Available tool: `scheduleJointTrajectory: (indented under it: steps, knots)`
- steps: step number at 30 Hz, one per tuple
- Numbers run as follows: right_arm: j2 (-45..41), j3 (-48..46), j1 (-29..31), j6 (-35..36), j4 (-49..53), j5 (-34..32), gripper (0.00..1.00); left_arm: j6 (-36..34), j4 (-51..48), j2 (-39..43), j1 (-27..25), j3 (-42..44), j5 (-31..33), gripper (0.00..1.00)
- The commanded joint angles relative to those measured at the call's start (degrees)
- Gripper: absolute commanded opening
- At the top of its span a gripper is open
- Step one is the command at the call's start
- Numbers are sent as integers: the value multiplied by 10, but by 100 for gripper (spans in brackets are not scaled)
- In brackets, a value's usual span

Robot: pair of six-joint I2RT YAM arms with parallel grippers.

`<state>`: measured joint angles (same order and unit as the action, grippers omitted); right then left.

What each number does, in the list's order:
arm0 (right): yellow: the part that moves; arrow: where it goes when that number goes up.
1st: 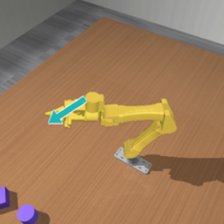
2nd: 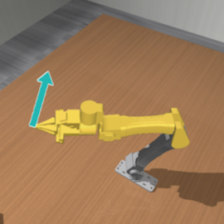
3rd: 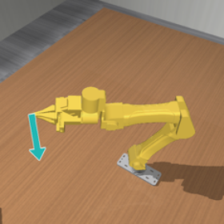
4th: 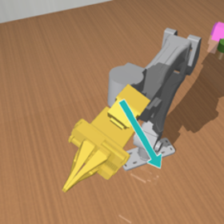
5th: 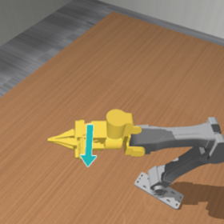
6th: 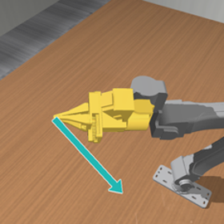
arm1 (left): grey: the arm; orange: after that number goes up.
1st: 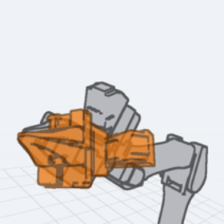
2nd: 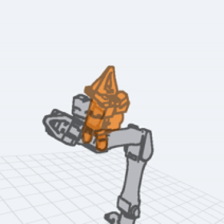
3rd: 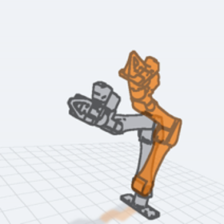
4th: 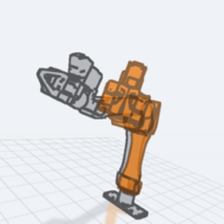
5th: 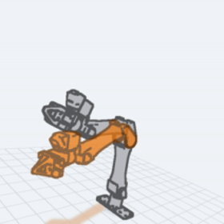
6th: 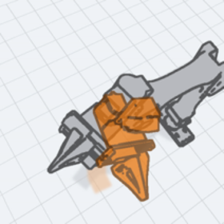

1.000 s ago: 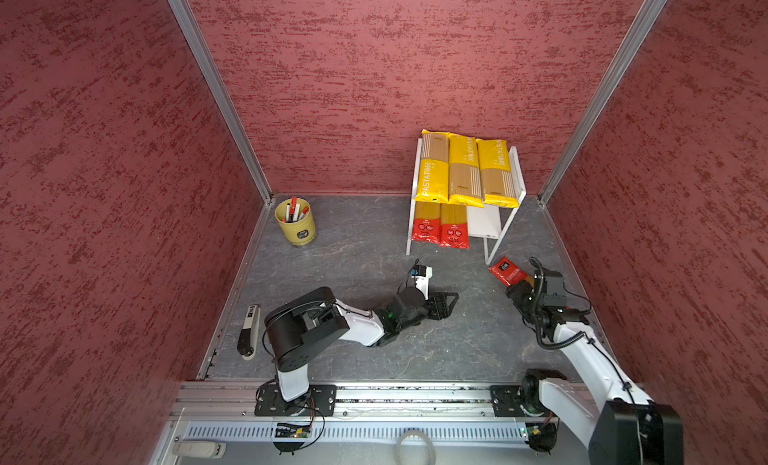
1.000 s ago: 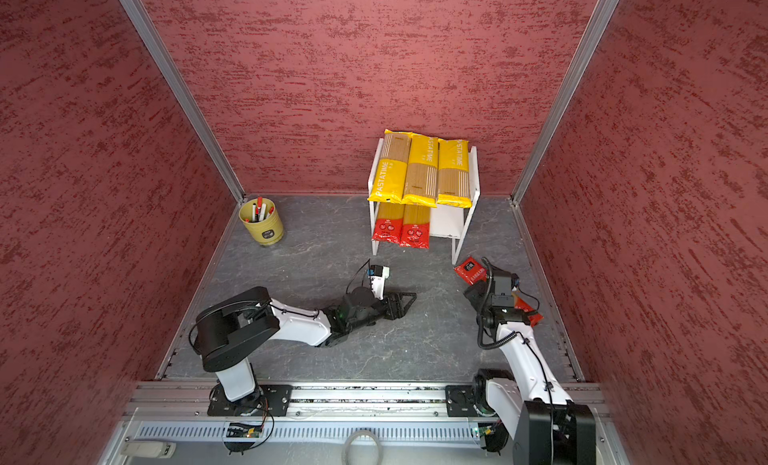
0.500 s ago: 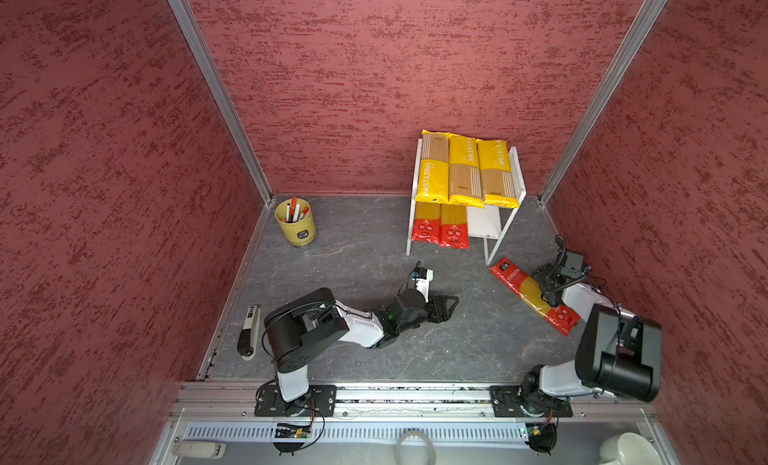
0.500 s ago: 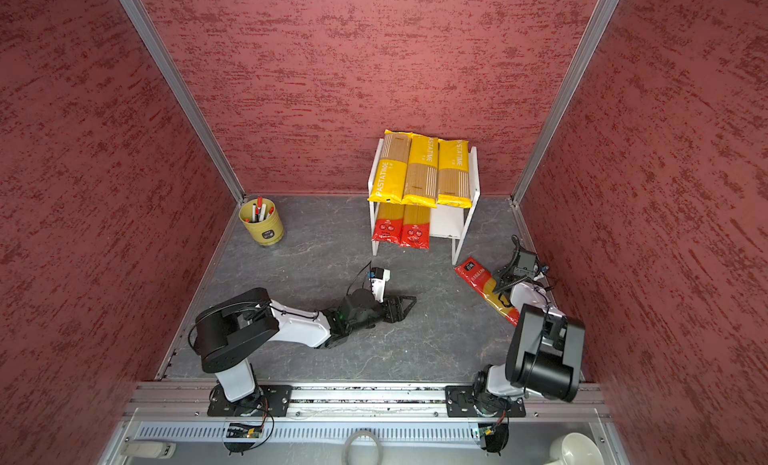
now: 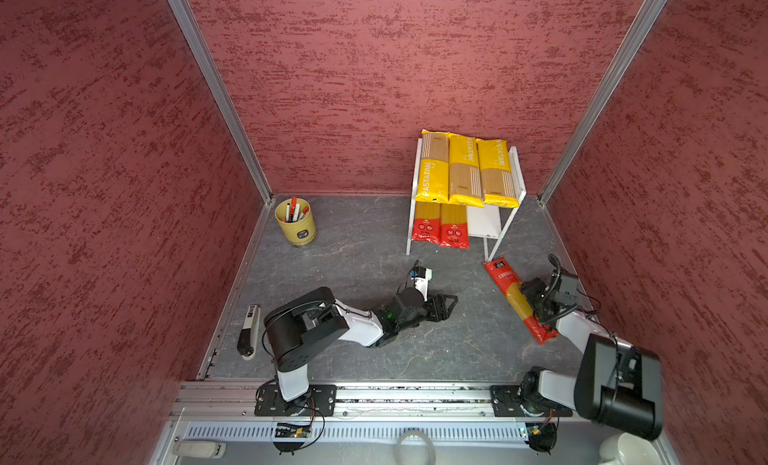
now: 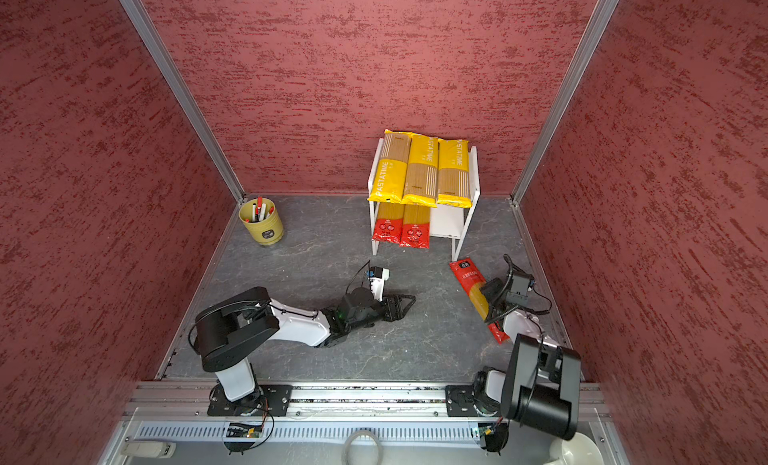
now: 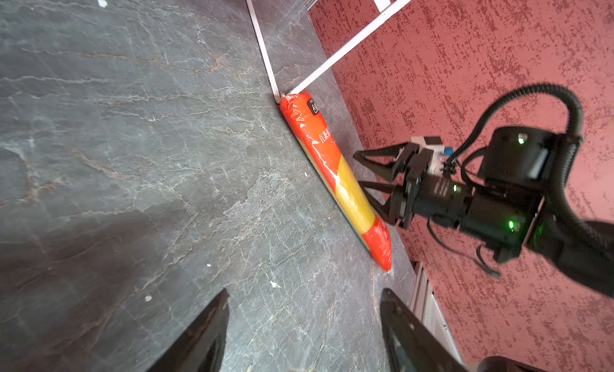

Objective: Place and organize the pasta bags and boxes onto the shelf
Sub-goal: 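Grasp the red pack with the right gripper and drag it toward the left gripper, then close the left gripper on the pack beside the right gripper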

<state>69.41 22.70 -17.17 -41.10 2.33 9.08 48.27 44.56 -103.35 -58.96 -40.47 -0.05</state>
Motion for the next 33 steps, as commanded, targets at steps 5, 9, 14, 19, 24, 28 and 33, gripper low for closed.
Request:
scheduleJointTrajectory:
  steps: [5,9,14,19,24,28,33]
  knots:
    - [-39,-20,136,-100,133,27,64,23,-8,-29,5,-36,-23,71]
    - [-62,-7,207,-133,154,45,63,29,-28,-24,11,-36,-23,71]
    - [-92,47,231,-63,242,64,65,27,-71,-23,19,-53,-35,71]
    - [-111,43,138,-1,232,63,69,20,-123,-44,20,-98,-65,71]
    - [-56,21,97,22,137,129,70,19,-152,-78,22,-141,-103,71]
    - [-23,5,96,15,68,176,70,21,-157,-99,22,-159,-117,70]
    - [20,-5,96,11,22,187,68,24,-156,-117,20,-179,-125,69]
